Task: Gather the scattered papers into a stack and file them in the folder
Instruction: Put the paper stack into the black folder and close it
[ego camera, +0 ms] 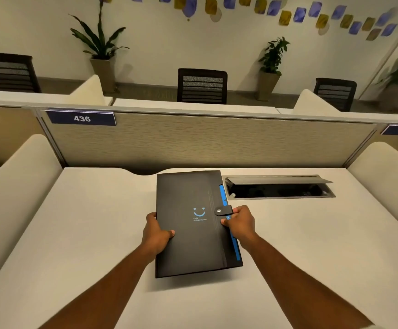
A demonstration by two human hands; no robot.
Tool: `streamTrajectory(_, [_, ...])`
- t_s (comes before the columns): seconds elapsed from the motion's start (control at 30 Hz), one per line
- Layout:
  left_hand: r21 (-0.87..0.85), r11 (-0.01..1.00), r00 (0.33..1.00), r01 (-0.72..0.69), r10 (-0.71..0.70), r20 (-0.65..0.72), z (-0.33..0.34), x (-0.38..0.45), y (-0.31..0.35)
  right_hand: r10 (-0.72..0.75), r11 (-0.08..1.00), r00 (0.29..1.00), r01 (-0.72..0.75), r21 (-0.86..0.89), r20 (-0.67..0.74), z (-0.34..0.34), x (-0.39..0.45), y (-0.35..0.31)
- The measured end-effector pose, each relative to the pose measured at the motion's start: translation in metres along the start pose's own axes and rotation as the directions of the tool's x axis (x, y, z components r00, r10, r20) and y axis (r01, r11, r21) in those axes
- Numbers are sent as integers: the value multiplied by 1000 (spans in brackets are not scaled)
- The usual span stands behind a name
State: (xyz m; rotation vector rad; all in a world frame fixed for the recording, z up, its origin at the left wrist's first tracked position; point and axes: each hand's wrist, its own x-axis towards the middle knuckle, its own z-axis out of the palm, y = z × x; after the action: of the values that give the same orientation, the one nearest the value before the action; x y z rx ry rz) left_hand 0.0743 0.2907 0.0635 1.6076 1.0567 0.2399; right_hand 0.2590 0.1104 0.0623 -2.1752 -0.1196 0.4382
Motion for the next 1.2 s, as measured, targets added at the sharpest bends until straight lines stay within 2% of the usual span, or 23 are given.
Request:
streamTrajectory(0.27, [60, 998, 998, -19, 16, 54, 7, 74, 5, 5, 1000, 999, -5, -21, -31, 34, 63, 1])
streamTrajectory(0.4, [164, 983, 996, -80, 74, 43, 9, 104, 7, -16, 1000, 999, 15, -13, -43, 45, 82, 2])
streamTrajectory(0.57, [436, 878, 977, -198, 211, 19, 11, 119, -3, -118, 969, 984, 84, -233, -133, 55, 86, 9])
streamTrajectory(0.67, [509, 818, 961, -267, 267, 74, 17, 108, -17, -202, 948, 960, 143, -285, -192, 64, 79, 22])
streamTrajectory(0.8, [497, 738, 889, -456, 395, 230, 15, 87, -45, -387, 876, 914, 323, -359, -123, 65, 70, 41])
streamTrajectory(0.87, [539, 673, 861, -506, 427, 275, 14, 82, -55, -401, 857, 912, 344, -384, -79, 62, 70, 44])
streamTrajectory(1.0, [630, 584, 852, -512, 436, 289, 19, 83, -55, -396, 814, 918, 337, -473, -28, 60, 71, 47])
streamTrajectory(1.2, [703, 539, 874, -465, 404, 269, 23, 90, -53, -360, 763, 933, 310, -567, 26, 59, 77, 46])
